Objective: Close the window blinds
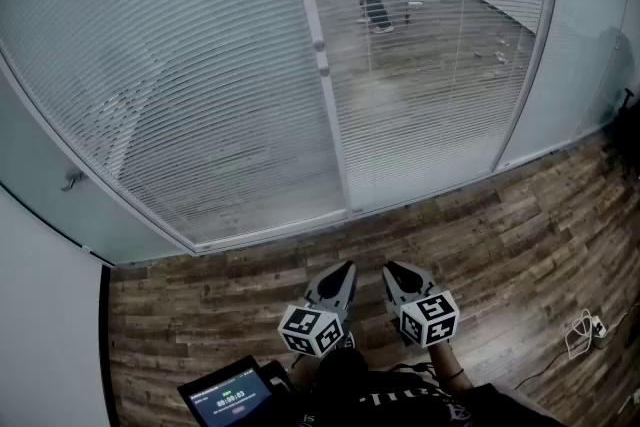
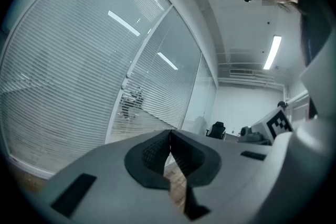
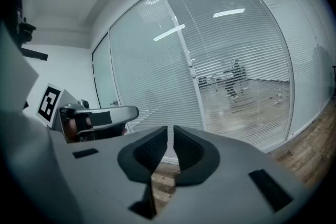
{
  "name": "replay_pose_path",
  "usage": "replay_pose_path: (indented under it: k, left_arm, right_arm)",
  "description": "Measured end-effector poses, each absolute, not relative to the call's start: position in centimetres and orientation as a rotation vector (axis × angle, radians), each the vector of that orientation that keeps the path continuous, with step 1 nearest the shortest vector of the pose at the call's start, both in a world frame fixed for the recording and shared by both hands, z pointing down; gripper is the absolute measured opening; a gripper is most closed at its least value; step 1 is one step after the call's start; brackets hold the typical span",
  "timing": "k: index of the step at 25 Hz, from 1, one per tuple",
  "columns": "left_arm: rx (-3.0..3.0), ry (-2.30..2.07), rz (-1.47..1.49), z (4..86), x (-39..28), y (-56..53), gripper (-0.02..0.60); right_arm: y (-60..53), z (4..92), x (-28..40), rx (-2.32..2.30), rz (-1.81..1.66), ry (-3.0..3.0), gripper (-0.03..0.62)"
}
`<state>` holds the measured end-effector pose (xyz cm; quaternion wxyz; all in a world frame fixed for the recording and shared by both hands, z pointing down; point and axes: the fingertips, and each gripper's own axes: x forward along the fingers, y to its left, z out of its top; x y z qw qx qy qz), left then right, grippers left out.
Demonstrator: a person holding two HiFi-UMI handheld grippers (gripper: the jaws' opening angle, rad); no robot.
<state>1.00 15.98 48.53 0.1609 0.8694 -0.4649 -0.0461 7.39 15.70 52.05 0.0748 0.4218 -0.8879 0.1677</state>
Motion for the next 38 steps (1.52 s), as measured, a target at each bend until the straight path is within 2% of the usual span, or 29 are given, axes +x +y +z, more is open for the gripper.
replay_pose_path:
  k: [7, 13, 22, 28, 38]
  left_arm:
    - [2.475, -1.337, -0.142, 49.1, -6.9, 7.4, 0.005]
    - [2.454, -1.313, -0.162, 49.9, -10.3, 2.5, 0.005]
    - [2.458, -1.319, -0.137, 50.8, -10.8, -2.9, 0.005]
    - [2.436, -1.371, -0.134, 50.7, -11.2, -9.6, 0.006]
    - [2.405, -1.461, -0.160, 49.1, -6.7, -21.7, 0.006]
  right_arm:
    - [7.4, 51.8, 0.1, 1.276, 0.456, -2.665, 0.034]
    - [2.8, 52.0, -2.6, 1.306, 0.444, -2.637, 0.034]
    - [-4.5, 51.1, -2.3, 1.317, 0.385, -2.635, 0.034]
    - [-13.2, 49.8, -2.6, 1.291, 0.320, -2.665, 0.034]
    - [-26.8, 46.3, 0.0, 1.175, 0.141, -2.719, 0.034]
